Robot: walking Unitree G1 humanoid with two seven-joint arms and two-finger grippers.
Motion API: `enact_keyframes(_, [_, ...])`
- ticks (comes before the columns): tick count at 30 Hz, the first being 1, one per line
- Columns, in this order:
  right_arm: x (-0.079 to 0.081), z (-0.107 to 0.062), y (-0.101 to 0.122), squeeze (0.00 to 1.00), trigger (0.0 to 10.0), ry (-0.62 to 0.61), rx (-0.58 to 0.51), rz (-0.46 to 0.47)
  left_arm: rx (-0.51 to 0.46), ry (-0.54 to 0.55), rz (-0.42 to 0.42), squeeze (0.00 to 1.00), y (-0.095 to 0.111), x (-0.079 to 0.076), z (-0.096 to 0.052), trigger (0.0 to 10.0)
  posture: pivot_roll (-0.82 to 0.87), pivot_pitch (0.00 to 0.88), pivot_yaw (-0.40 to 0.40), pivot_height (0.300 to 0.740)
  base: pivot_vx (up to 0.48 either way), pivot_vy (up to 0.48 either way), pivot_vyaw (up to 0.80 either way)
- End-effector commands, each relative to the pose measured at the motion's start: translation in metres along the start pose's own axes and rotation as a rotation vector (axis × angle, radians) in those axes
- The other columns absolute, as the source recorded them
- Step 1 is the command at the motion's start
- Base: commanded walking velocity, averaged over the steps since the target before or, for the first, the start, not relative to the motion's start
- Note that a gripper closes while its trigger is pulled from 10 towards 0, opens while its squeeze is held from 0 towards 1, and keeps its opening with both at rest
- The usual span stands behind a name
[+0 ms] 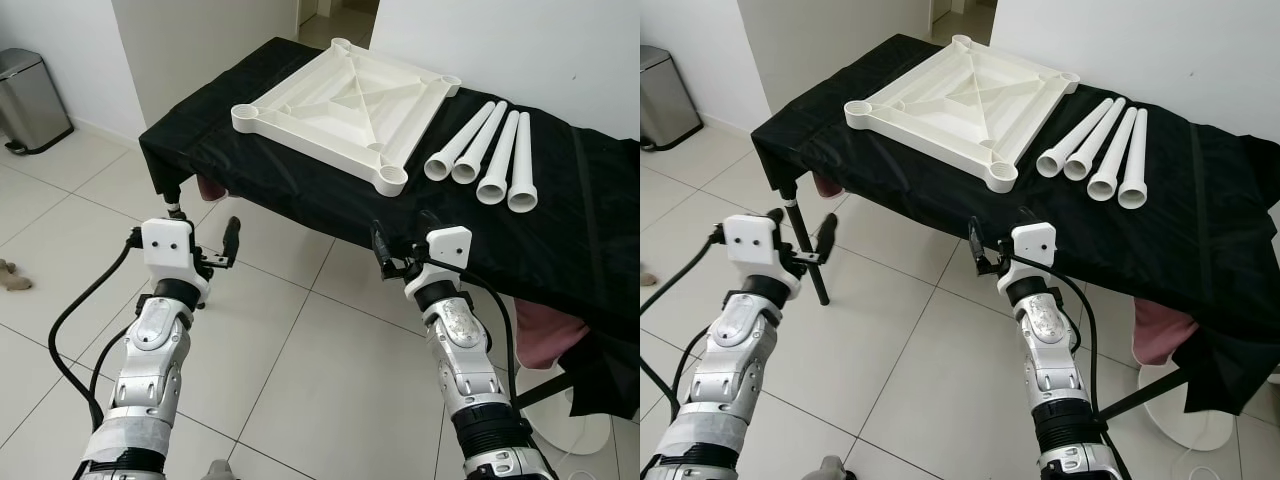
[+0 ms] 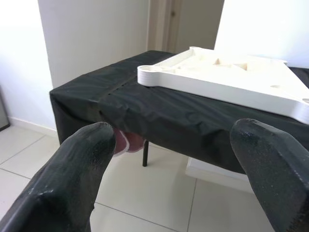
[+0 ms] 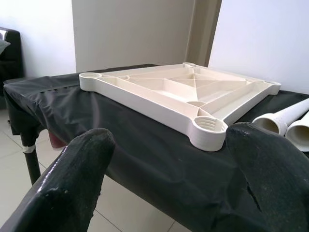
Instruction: Building children table
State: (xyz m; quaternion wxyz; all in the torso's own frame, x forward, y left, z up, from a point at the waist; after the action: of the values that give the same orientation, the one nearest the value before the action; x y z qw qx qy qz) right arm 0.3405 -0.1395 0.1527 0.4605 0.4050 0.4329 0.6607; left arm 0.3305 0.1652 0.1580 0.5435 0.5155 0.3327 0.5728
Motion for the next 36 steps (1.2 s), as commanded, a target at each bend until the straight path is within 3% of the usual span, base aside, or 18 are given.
enact_keyframes(1, [-0.022, -0.011, -0.015, 0.0, 10.0, -0.077, 0.058, 0.003, 0.023, 0.006, -0.02, 0.0, -0.007, -0.003, -0.001, 10.0, 0.06, 0.002, -0.079, 0.74, 0.0, 0.0, 0.0])
enact_keyframes(5, [-0.031, -0.021, -0.02, 0.0, 10.0, -0.102, 0.078, -0.013, 0.057, 0.003, -0.019, 0.0, -0.016, -0.006, -0.007, 10.0, 0.04, 0.006, -0.068, 0.74, 0.0, 0.0, 0.0])
enact_keyframes(12, [-0.027, -0.029, -0.02, 0.0, 10.0, -0.101, 0.069, -0.017, 0.061, -0.02, -0.018, 0.0, -0.016, -0.007, -0.01, 10.0, 0.03, 0.01, -0.031, 0.74, 0.0, 0.0, 0.0])
enact_keyframes(18, [-0.018, -0.021, -0.018, 0.0, 10.0, -0.096, 0.047, -0.01, 0.067, -0.037, -0.021, 0.0, -0.018, -0.009, -0.002, 10.0, 0.01, 0.0, 0.001, 0.74, 0.0, 0.0, 0.0])
enact_keyframes(28, [-0.021, -0.023, -0.018, 0.0, 10.0, -0.117, 0.046, -0.029, 0.072, -0.064, -0.01, 0.0, -0.02, -0.016, 0.004, 10.0, 0.0, 0.0, 0.018, 0.74, 0.0, 0.0, 0.0])
enact_keyframes(36, [-0.027, -0.025, -0.01, 0.0, 10.0, -0.162, 0.01, -0.102, 0.075, -0.1, -0.02, 0.0, -0.021, -0.022, 0.012, 10.0, -0.04, 0.003, 0.067, 0.74, 0.0, 0.0, 0.0])
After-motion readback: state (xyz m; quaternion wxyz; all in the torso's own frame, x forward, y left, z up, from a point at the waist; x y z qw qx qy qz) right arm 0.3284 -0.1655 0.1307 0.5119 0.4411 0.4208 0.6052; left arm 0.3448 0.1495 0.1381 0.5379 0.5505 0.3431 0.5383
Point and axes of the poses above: a point about 5 cm out from each wrist's last joint towards the gripper, its own z axis pointing out of the wrist towards the gripper, its own y axis along the axis of the wrist's last joint, x = y × z, the point moved 3 cm from there along z, pointing out of the wrist towards the gripper, and after that the axes turned 13 degrees about z, right-handed, at the moved point
